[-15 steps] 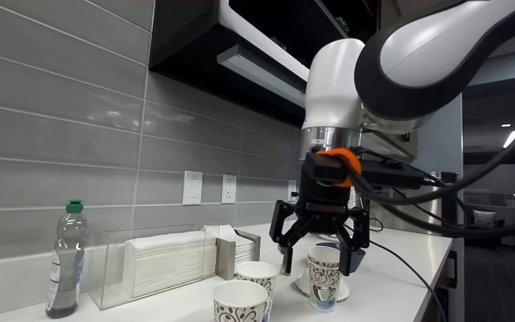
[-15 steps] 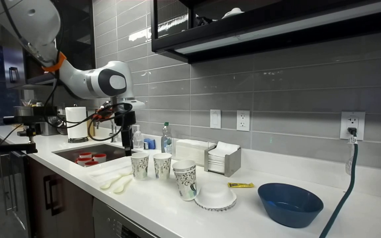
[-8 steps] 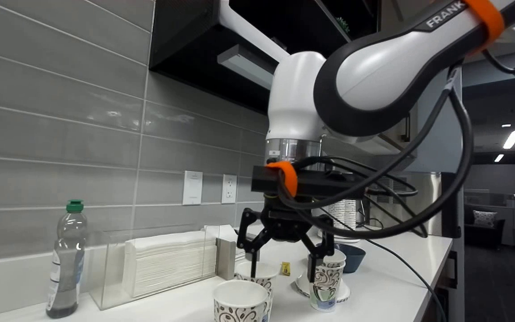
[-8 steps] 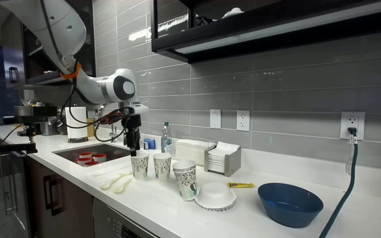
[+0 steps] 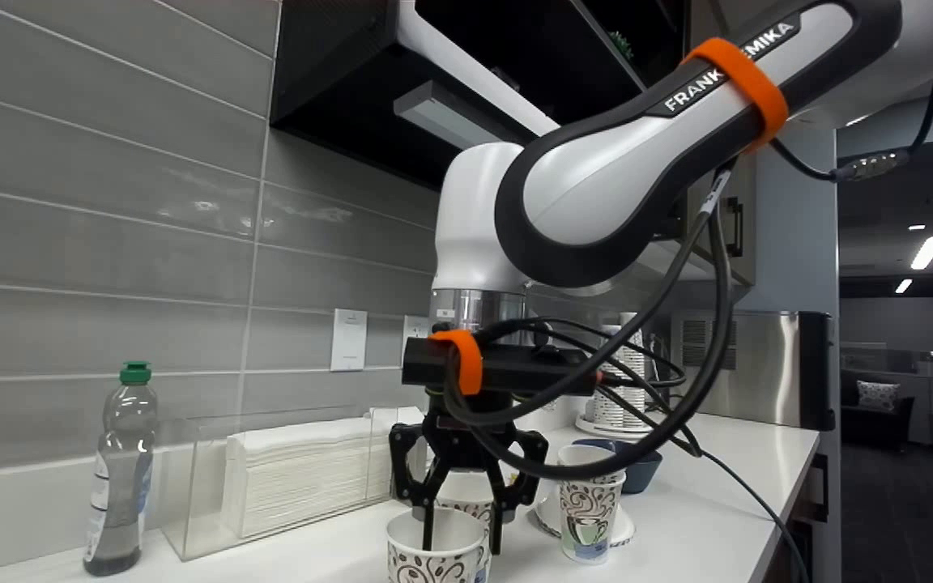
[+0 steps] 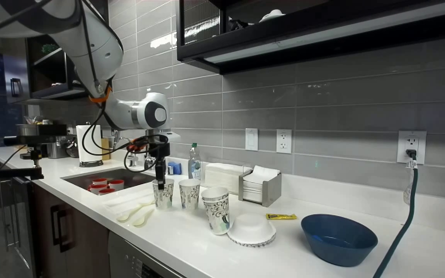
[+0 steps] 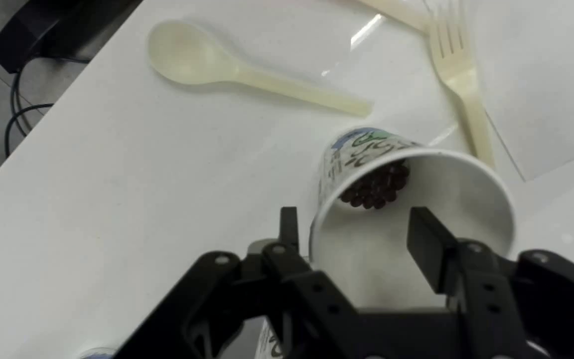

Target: Stack up the paper cups

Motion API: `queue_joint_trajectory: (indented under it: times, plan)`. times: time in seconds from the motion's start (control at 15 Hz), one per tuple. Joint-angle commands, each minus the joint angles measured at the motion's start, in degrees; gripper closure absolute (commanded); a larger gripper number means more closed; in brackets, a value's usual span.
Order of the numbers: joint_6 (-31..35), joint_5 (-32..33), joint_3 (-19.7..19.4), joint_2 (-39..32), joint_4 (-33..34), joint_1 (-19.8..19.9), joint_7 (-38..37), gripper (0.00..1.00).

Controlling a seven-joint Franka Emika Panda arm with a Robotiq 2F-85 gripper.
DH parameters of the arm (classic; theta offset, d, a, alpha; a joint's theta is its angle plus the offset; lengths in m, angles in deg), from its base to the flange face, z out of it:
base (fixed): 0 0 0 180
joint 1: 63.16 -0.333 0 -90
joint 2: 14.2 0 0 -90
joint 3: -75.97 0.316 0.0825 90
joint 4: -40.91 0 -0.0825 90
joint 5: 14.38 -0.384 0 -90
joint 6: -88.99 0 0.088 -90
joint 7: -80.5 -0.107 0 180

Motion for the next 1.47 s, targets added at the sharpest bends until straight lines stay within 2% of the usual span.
queue_joint_trajectory:
  times: [0.0,0.27,0.33,0.8,1.27,1.4]
  plan:
    - [-0.5,-2.5,-2.4,-0.9,1.8,-1.8,2.3,0.69]
    - [-1.3,-3.3,-2.8,0.5,1.7,-2.4,3.3,0.97]
    - [-1.4,-3.8,-2.7,0.7,1.6,-2.5,3.9,1.0]
    - [-1.4,-11.3,-2.0,8.1,-4.3,-3.0,10.8,0.99]
    - [-5.8,-14.2,-1.9,17.2,-5.3,-2.7,15.4,0.99]
    - [-6.3,-12.7,-1.8,19.3,-4.7,-2.2,14.3,0.99]
